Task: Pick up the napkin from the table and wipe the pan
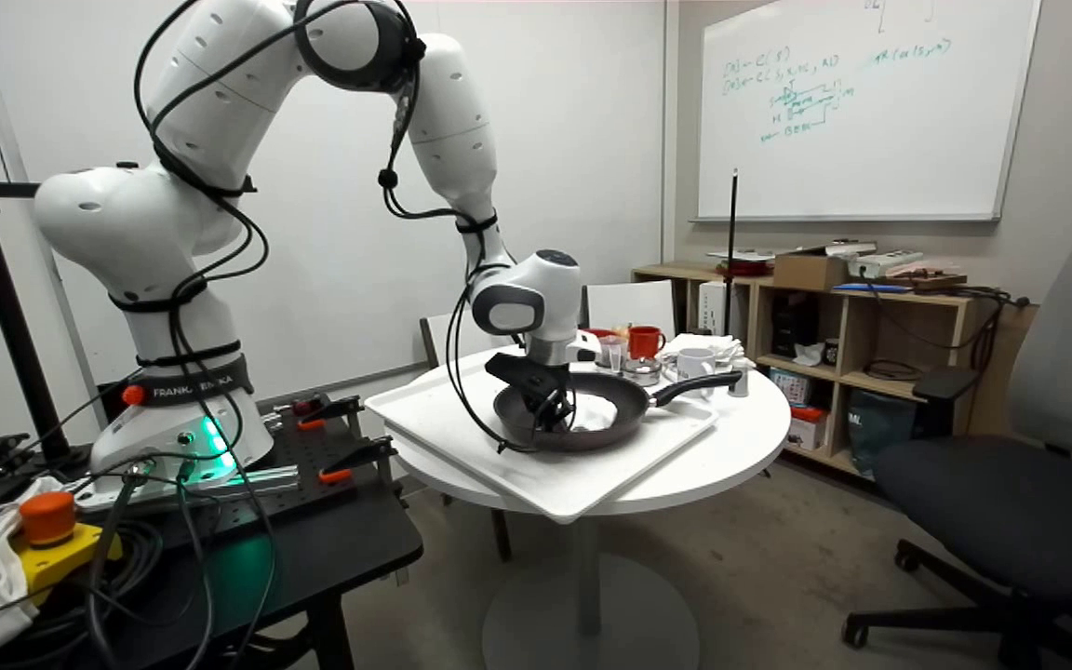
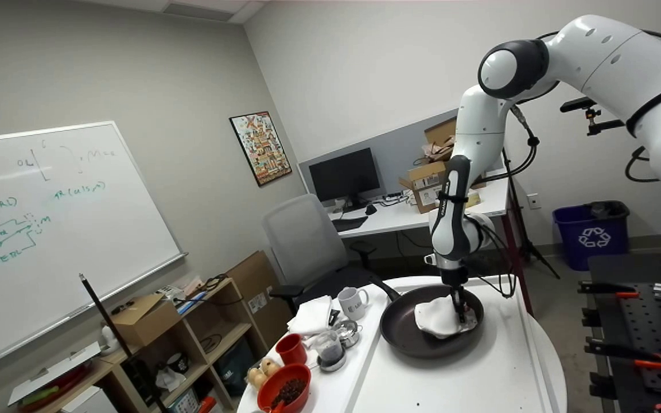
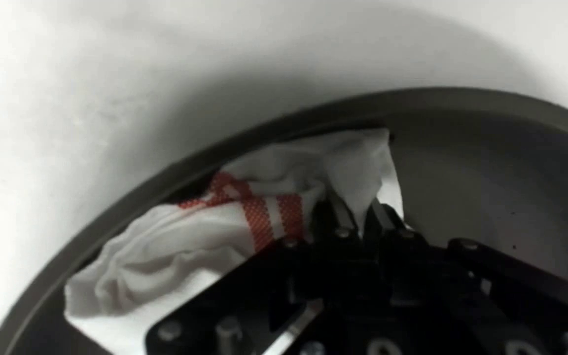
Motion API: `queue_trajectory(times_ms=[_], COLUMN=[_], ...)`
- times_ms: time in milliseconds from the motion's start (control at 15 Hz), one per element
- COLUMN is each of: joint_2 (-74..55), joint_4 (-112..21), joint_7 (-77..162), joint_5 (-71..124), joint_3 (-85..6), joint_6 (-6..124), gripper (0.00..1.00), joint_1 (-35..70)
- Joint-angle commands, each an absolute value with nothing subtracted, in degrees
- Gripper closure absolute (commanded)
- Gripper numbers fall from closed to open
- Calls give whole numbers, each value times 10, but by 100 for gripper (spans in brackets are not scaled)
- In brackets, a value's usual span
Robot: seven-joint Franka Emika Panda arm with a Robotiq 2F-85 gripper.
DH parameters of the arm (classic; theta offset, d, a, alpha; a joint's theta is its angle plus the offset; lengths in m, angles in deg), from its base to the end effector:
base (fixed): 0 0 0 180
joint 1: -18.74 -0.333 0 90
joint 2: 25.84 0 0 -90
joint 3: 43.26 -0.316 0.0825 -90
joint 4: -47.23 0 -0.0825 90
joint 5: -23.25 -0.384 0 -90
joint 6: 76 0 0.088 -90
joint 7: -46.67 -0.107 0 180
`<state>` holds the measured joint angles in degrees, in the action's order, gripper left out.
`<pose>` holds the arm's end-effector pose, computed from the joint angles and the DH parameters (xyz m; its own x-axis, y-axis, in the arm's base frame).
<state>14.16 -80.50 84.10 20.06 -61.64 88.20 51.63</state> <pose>0.5061 -0.1163 0.0702 0.9598 0.2644 0.0940 0.2783 -0.9396 -0.1992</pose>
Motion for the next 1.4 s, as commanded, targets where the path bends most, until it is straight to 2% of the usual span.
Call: queue_trajectory(times_ms=[0, 667, 1067, 1333], joint_2=[129, 146, 167, 200], joint_4=[-837, -813, -779, -721], joint_7=[843, 865, 876, 853], joint_5=[222, 239, 241, 234], joint_3=[-591, -611, -622, -632], joint_6=[891, 857, 901, 980], gripper=[97, 97, 97, 97], joint_1=[475, 416, 400, 414])
